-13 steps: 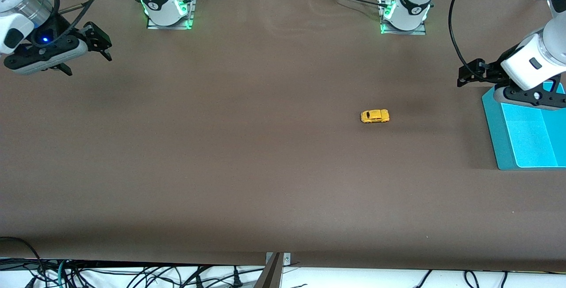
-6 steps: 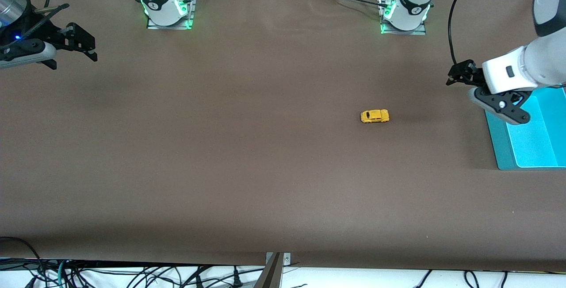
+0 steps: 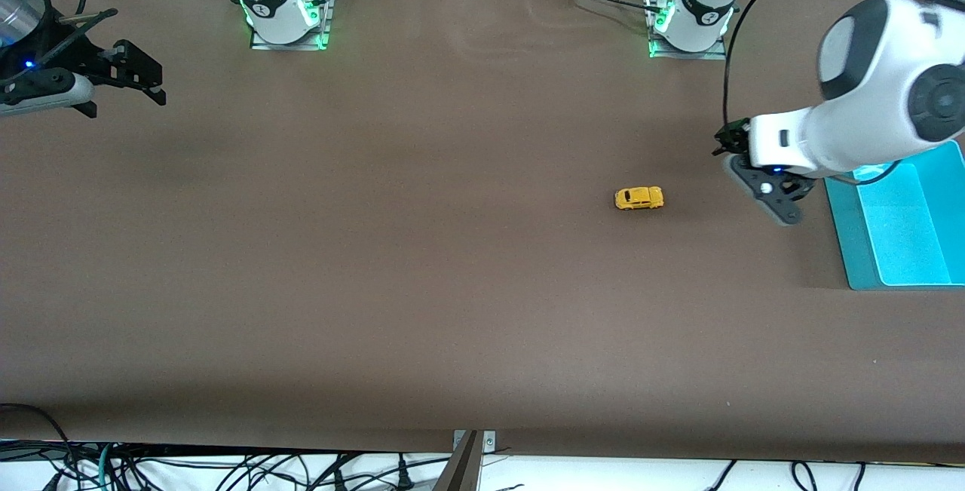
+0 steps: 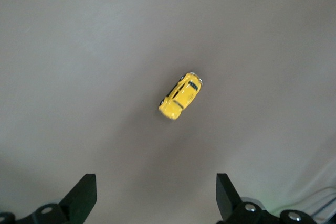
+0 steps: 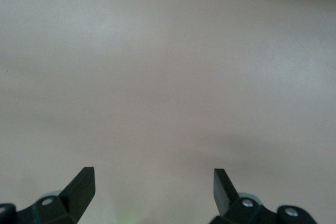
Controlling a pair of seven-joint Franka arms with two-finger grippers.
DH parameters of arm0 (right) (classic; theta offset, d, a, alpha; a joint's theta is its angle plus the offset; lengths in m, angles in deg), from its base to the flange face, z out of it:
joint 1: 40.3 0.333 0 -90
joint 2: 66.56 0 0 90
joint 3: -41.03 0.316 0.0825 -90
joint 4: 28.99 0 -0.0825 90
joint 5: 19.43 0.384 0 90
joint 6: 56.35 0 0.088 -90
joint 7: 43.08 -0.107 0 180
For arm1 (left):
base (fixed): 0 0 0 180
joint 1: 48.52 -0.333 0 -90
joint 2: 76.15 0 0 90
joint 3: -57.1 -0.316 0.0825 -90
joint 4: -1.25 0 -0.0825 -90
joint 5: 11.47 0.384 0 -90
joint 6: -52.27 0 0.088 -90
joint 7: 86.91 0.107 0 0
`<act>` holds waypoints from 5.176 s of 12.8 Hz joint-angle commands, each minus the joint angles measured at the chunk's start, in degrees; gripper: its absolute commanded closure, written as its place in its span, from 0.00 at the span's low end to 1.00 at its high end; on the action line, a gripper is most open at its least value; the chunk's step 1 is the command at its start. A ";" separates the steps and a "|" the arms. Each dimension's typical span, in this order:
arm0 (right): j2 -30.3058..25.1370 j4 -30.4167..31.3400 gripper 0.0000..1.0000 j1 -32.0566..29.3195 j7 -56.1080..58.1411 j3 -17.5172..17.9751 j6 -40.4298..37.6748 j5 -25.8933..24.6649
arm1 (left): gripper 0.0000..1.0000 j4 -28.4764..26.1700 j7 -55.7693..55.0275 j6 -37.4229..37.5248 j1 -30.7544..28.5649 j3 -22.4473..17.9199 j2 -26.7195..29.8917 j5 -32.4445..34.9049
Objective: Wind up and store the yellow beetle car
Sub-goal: 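Move the left gripper toward the yellow car, then lower the left gripper and close it on the yellow car, then lift the yellow car and carry it over the blue bin, then lower the car into the blue bin and open the left gripper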
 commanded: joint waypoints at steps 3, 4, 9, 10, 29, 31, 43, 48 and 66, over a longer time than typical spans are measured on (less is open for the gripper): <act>1.26 -1.28 0.00 0.45 0.21 -1.72 -0.71 0.27 | 0.00 -16.96 12.35 -17.54 -0.52 4.79 3.40 -0.36; 1.26 -2.24 0.00 0.36 -0.05 -1.81 -0.88 0.10 | 0.00 -20.48 14.03 -22.20 -0.52 5.67 3.40 -0.36; 1.26 -3.22 0.00 0.36 0.29 -5.32 -0.71 0.19 | 0.00 -33.34 22.21 -43.32 0.01 7.69 0.34 -0.27; 1.26 -3.22 0.00 0.36 0.29 -5.41 -0.79 0.10 | 0.00 -33.26 23.36 -45.08 0.18 7.78 -1.68 0.16; 1.35 -3.22 0.00 0.53 -0.15 -5.24 -0.80 0.10 | 0.73 -31.94 22.31 -55.47 0.10 7.70 -11.72 7.90; 1.35 -3.22 0.00 0.53 -0.15 -5.24 -0.80 0.10 | 0.75 -30.98 22.23 -53.99 0.01 7.78 -10.50 7.90; 1.35 -3.22 0.00 0.53 -0.06 -5.24 -0.80 0.10 | 0.74 -0.06 42.67 -9.01 -20.18 6.99 -10.04 7.99; 1.35 -3.22 0.00 0.53 -0.06 -5.24 -0.80 0.10 | 0.73 3.92 56.04 -6.69 -31.95 6.73 -12.49 16.94; 1.35 -3.22 0.00 0.53 -0.06 -5.24 -0.97 0.10 | 0.00 3.74 79.59 -21.73 -50.44 7.52 -26.84 22.59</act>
